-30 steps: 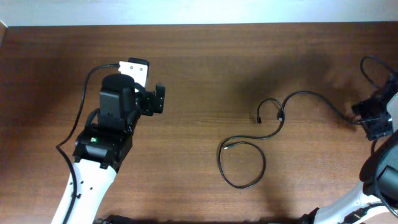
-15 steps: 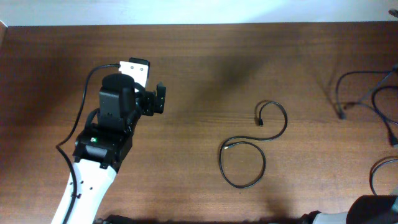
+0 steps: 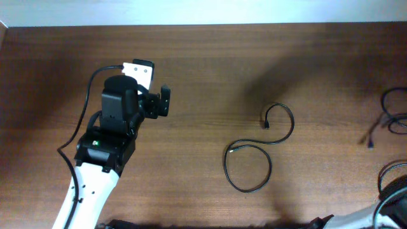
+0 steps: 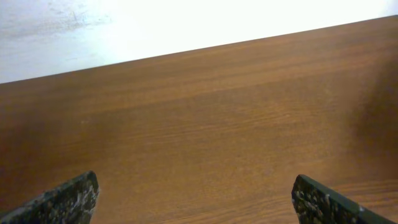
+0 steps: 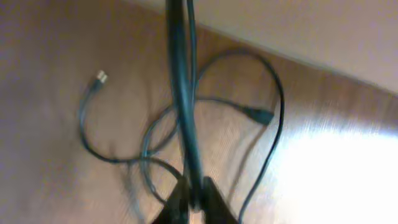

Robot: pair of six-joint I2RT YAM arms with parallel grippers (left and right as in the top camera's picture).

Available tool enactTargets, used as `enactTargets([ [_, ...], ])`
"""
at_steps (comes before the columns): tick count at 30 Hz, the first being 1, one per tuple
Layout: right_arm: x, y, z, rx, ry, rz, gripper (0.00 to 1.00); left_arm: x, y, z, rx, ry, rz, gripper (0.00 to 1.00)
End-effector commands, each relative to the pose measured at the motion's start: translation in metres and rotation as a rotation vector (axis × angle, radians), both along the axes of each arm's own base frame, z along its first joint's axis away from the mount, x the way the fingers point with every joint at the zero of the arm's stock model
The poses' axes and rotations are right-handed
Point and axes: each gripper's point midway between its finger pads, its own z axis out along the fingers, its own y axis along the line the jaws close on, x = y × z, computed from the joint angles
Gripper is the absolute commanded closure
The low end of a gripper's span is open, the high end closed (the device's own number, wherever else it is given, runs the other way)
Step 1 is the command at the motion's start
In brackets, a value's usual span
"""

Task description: Untangle cables

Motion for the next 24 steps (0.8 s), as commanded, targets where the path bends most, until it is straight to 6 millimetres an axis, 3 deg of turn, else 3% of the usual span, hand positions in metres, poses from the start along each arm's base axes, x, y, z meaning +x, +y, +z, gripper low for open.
enactTargets([
  [1,-0.002,0.001,-0.049,0.105,0.089,-0.008,0.34,0.001,-0.002,0.005,-0.017,-0.01,-0.009,0.0],
  [2,-0.003,0.003,-0.056,0.125,0.105,-0.007,0.09,0.001,-0.002,0.005,-0.017,-0.01,-0.009,0.0],
  [3,-0.001,0.009,-0.061,0.161,0.099,0.007,0.0,0.001,-0.002,0.005,-0.017,-0.01,-0.009,0.0],
  [6,0.044,0.056,-0.061,0.321,-0.053,0.224,0.01,0.001,-0.002,0.004,-0.017,-0.008,-0.009,0.0],
  [8,0.087,0.124,-0.059,0.36,-0.048,0.615,0.0,0.004,-0.003,-0.002,-0.004,0.008,-0.015,0.01],
  [10,0.11,0.196,-0.064,0.35,0.064,0.92,0.02,0.01,-0.004,-0.018,0.045,0.049,-0.039,0.01],
  [11,0.112,0.234,-0.068,0.344,0.152,1.055,0.03,0.013,-0.005,-0.03,0.094,0.081,-0.069,0.0],
  [12,0.112,0.269,-0.07,0.359,0.2,1.171,0.04,0.014,-0.008,-0.04,0.098,0.111,-0.084,0.0],
  [13,0.11,0.288,-0.07,0.37,0.226,1.236,0.05,0.015,-0.009,-0.045,0.096,0.123,-0.092,0.0],
  [14,0.101,0.337,-0.071,0.394,0.295,1.411,0.07,0.016,-0.009,-0.048,0.125,0.128,-0.112,0.01],
  [16,0.068,0.431,-0.067,0.454,0.391,1.821,0.07,0.018,-0.009,-0.046,0.126,0.119,-0.113,0.01],
  [17,0.048,0.466,-0.067,0.466,0.468,1.947,0.1,0.018,-0.009,-0.046,0.125,0.119,-0.113,0.01],
  [18,0.033,0.487,-0.07,0.386,0.605,2.036,0.17,0.018,-0.01,-0.045,0.125,0.117,-0.112,0.01],
  [19,0.018,0.504,-0.069,0.385,0.64,2.157,0.16,0.018,-0.009,-0.045,0.125,0.117,-0.112,0.01],
  [20,0.015,0.503,-0.072,0.341,0.704,2.172,0.01,0.018,-0.01,-0.045,0.125,0.116,-0.112,0.01],
  [21,0.022,0.486,-0.076,0.232,0.801,2.147,0.01,0.018,-0.01,-0.045,0.125,0.116,-0.112,0.01],
  [22,0.023,0.484,-0.076,0.219,0.812,2.136,0.01,0.018,-0.01,-0.045,0.124,0.113,-0.112,0.01],
  [24,0.021,0.494,-0.078,0.265,0.756,2.15,0.01,0.02,-0.01,-0.043,0.123,0.105,-0.112,0.01],
])
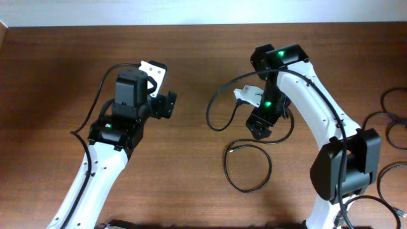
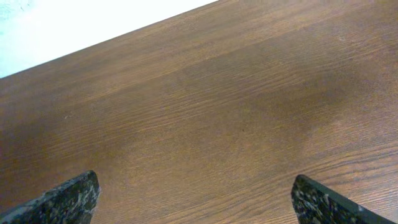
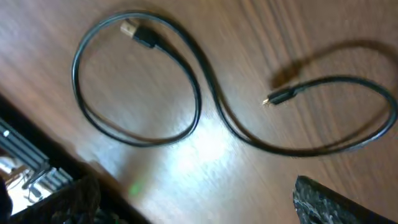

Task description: Untangle cables

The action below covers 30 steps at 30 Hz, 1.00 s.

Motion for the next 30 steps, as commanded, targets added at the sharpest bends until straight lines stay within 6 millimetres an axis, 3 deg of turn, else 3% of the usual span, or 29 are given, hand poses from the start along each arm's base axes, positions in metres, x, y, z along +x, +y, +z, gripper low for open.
enactTargets([
  [1,0.001,0.016,-0.012,0.11,-0.008,0.142,0.01,0.003,-0.001,0.005,0.0,-0.015,-0.012,0.01],
  [2,-0.01,0.027,-0.02,0.215,0.029,0.255,0.01,0.002,-0.001,0.005,0.0,-0.014,-0.012,0.01],
  [4,-0.029,0.032,-0.051,0.277,0.07,0.363,0.01,0.002,-0.001,0.005,0.0,-0.014,-0.012,0.01],
  [5,-0.052,0.033,-0.072,0.331,0.119,0.471,0.01,0.003,-0.001,0.005,0.0,-0.015,-0.012,0.01],
  [7,-0.079,0.036,-0.089,0.374,0.178,0.541,0.01,0.003,-0.001,0.005,0.0,-0.015,-0.012,0.01],
  [10,-0.081,0.045,-0.1,0.426,0.148,0.558,0.01,0.003,-0.001,0.005,-0.002,-0.015,-0.014,0.01],
  [13,-0.062,0.058,-0.106,0.467,0.049,0.572,0.01,0.002,-0.006,0.005,-0.021,-0.012,-0.039,0.01],
  [16,-0.042,0.086,-0.1,0.612,-0.081,0.625,0.01,0.002,-0.007,0.006,-0.021,-0.015,-0.039,0.01],
  [18,-0.053,0.114,-0.076,0.864,-0.125,0.719,0.01,0.003,-0.007,0.002,-0.019,-0.006,-0.039,0.01],
  [19,-0.048,0.116,-0.076,0.869,-0.155,0.734,0.01,0.005,-0.007,-0.001,-0.018,0.003,-0.038,0.01],
  [21,-0.038,0.102,-0.091,0.735,-0.167,0.764,0.01,0.006,-0.007,-0.006,-0.015,0.015,-0.038,0.01],
  [24,-0.014,0.074,-0.112,0.471,-0.167,0.612,0.01,0.007,-0.008,-0.006,-0.015,0.013,-0.038,0.01],
  [27,0.012,0.077,-0.114,0.423,-0.253,0.508,0.01,0.007,-0.008,-0.006,-0.015,0.013,-0.038,0.01],
  [30,0.018,0.078,-0.114,0.416,-0.282,0.513,0.01,0.007,-0.008,-0.006,-0.015,0.014,-0.038,0.01],
])
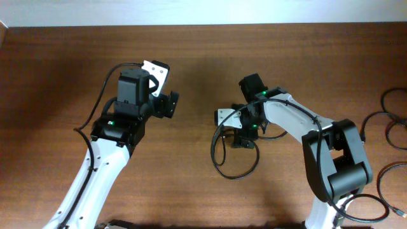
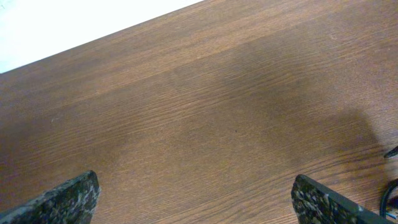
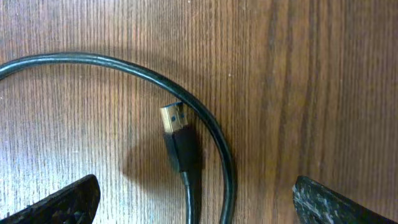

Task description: Untangle cables

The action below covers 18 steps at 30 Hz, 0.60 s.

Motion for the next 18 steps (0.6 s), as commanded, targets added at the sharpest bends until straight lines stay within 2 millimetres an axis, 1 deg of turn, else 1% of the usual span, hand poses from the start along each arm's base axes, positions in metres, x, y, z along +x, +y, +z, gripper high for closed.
enactTargets([
  [1,-0.006,0.001,0.0,-0.002,0.029,-0.01,0.01,0.002,-0.001,0.002,-0.001,-0.003,-0.015,0.01],
  [2,-0.017,-0.002,-0.001,-0.013,0.079,-0.01,0.01,0.002,-0.001,0.002,-0.001,-0.003,-0.015,0.01],
  [3,-0.024,-0.005,-0.001,-0.025,0.107,-0.01,0.01,0.002,-0.001,0.002,-0.001,-0.003,-0.015,0.01],
  [4,-0.025,-0.006,-0.001,-0.027,0.113,-0.01,0.01,0.002,-0.001,0.002,-0.001,-0.003,-0.016,0.01],
  [5,-0.023,-0.005,-0.001,-0.023,0.104,-0.011,0.0,0.002,-0.002,0.002,-0.003,-0.002,-0.018,0.01],
  [6,-0.018,-0.006,-0.002,-0.033,0.08,-0.012,0.11,0.002,-0.002,0.002,-0.003,-0.002,-0.018,0.01],
  [9,-0.007,-0.014,-0.007,-0.075,0.035,-0.026,0.12,0.002,-0.002,0.002,-0.003,-0.002,-0.018,0.01],
  [10,-0.005,-0.02,-0.011,-0.08,0.05,-0.052,0.13,0.002,-0.002,0.002,-0.003,-0.002,-0.018,0.01],
  [12,-0.007,-0.033,-0.026,-0.089,0.105,-0.093,0.13,0.002,-0.002,0.002,-0.003,-0.002,-0.018,0.01],
  [13,-0.008,-0.036,-0.03,-0.096,0.121,-0.099,0.17,0.002,-0.002,0.002,-0.003,-0.002,-0.018,0.01],
  [14,-0.01,-0.036,-0.034,-0.1,0.131,-0.099,0.3,0.002,-0.002,0.002,-0.003,-0.002,-0.018,0.01],
  [15,-0.011,-0.037,-0.037,-0.103,0.141,-0.098,0.34,0.002,-0.002,0.002,-0.003,-0.002,-0.018,0.01],
  [18,-0.012,-0.037,-0.039,-0.106,0.148,-0.106,0.38,0.002,-0.002,0.002,-0.003,-0.002,-0.018,0.01],
])
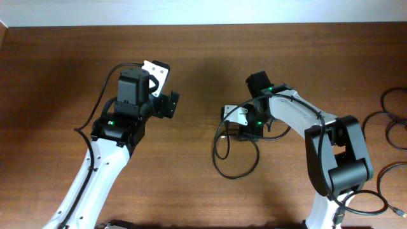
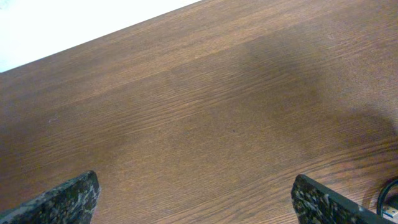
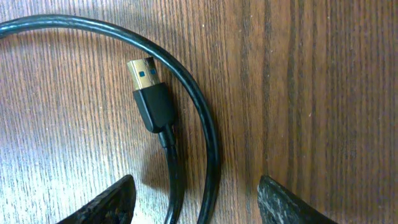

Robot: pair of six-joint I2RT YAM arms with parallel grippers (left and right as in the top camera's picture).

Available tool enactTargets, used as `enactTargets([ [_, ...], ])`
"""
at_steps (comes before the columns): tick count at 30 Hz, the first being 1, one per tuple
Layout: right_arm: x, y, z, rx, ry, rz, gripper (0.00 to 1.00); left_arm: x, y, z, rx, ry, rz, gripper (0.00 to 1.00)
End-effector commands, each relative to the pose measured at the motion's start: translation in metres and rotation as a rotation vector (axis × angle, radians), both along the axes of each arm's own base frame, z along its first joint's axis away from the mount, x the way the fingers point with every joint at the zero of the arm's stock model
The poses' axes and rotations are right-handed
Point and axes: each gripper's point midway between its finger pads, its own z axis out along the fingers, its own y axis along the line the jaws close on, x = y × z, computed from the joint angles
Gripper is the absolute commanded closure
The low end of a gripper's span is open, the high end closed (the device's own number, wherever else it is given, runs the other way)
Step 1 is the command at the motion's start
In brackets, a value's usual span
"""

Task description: Untangle cables

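A black cable (image 1: pixel 234 175) lies in a loop at mid-table. Its USB plug (image 3: pixel 149 87) with a gold tip rests inside a curve of the same cable. My right gripper (image 1: pixel 245 131) is low over that spot. In the right wrist view it (image 3: pixel 196 208) is open, and two strands of the cable (image 3: pixel 211 155) pass between its fingers (image 3: pixel 115 202) without touching either one. My left gripper (image 1: pixel 166 105) hovers over bare wood left of the cable, open (image 2: pixel 196 199) and holding nothing. A bit of the cable (image 2: pixel 385 194) shows at the right edge of the left wrist view.
More black cables (image 1: pixel 394 117) lie bunched at the table's right edge, with another coil (image 1: pixel 389 179) lower right. The table's far edge (image 1: pixel 203 25) meets a white wall.
My right gripper's fingers stand closer together than before, still around the two cable strands, and the plug sits higher in its view. The left arm has not moved.
At first my right arm was off at the right, shut on a cable, while the mid-table cable lay in an S. Then the arm hung open above that cable. Later it was low over the plug end, with the loop pulled leftward, and now its fingers have narrowed.
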Motion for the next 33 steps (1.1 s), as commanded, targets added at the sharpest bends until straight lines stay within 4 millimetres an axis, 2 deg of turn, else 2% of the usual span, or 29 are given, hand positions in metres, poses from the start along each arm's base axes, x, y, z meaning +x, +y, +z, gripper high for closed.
enactTargets([
  [1,-0.018,-0.017,-0.032,-0.083,0.094,-0.022,0.38,0.003,-0.001,0.002,0.002,-0.004,-0.012,0.01],
  [4,-0.016,-0.03,-0.037,-0.165,0.075,-0.03,0.38,0.003,-0.001,0.002,0.002,-0.005,-0.012,0.01],
  [6,-0.015,-0.061,-0.04,-0.342,0.051,-0.049,0.37,0.003,-0.001,0.002,0.002,-0.005,-0.012,0.01],
  [9,-0.015,-0.071,-0.042,-0.35,0.063,-0.072,0.34,0.003,-0.001,0.002,0.002,-0.004,-0.013,0.01],
  [11,-0.027,-0.084,-0.051,-0.335,0.107,-0.107,0.34,0.003,-0.001,0.002,0.002,-0.005,-0.012,0.01],
  [14,-0.037,-0.086,-0.061,-0.301,0.13,-0.127,0.35,0.003,-0.001,0.002,0.002,-0.005,-0.013,0.01],
  [15,-0.036,-0.083,-0.061,-0.286,0.131,-0.127,0.62,0.003,-0.001,0.002,0.002,-0.005,-0.013,0.01],
  [16,-0.037,-0.081,-0.06,-0.274,0.134,-0.127,0.81,0.003,-0.001,0.002,0.001,-0.005,-0.013,0.01],
  [17,-0.037,-0.079,-0.06,-0.259,0.138,-0.127,0.87,0.003,-0.001,0.002,0.001,-0.005,-0.012,0.01],
  [19,-0.038,-0.075,-0.059,-0.237,0.144,-0.127,0.9,0.003,-0.001,0.002,0.001,-0.005,-0.013,0.01],
  [20,-0.038,-0.073,-0.059,-0.226,0.148,-0.127,0.96,0.003,-0.001,0.002,0.001,-0.005,-0.013,0.01],
  [24,-0.037,-0.051,-0.05,-0.101,0.171,-0.127,0.96,0.003,-0.001,0.002,0.001,-0.005,-0.013,0.01],
  [26,-0.023,-0.032,-0.024,-0.001,0.158,-0.126,0.96,0.004,-0.001,0.004,0.0,-0.012,-0.012,0.01],
  [28,-0.005,-0.017,0.019,0.079,0.123,-0.123,0.96,0.004,-0.001,0.004,-0.001,-0.015,-0.013,0.01],
  [29,0.01,-0.013,0.055,0.094,0.08,-0.12,0.96,0.005,-0.001,0.005,-0.002,-0.018,-0.013,0.01],
  [30,0.021,-0.01,0.078,0.11,0.042,-0.117,0.96,0.005,-0.001,0.005,-0.002,-0.019,-0.012,0.01],
  [31,0.04,-0.004,0.115,0.146,-0.035,-0.111,0.96,0.005,-0.001,0.005,-0.002,-0.019,-0.013,0.01],
  [32,0.054,-0.003,0.14,0.15,-0.097,-0.109,0.96,0.005,-0.001,0.005,-0.002,-0.019,-0.013,0.01],
  [33,0.076,-0.026,0.152,0.011,-0.184,-0.199,0.96,0.005,-0.001,0.005,-0.002,-0.018,-0.013,0.01],
])
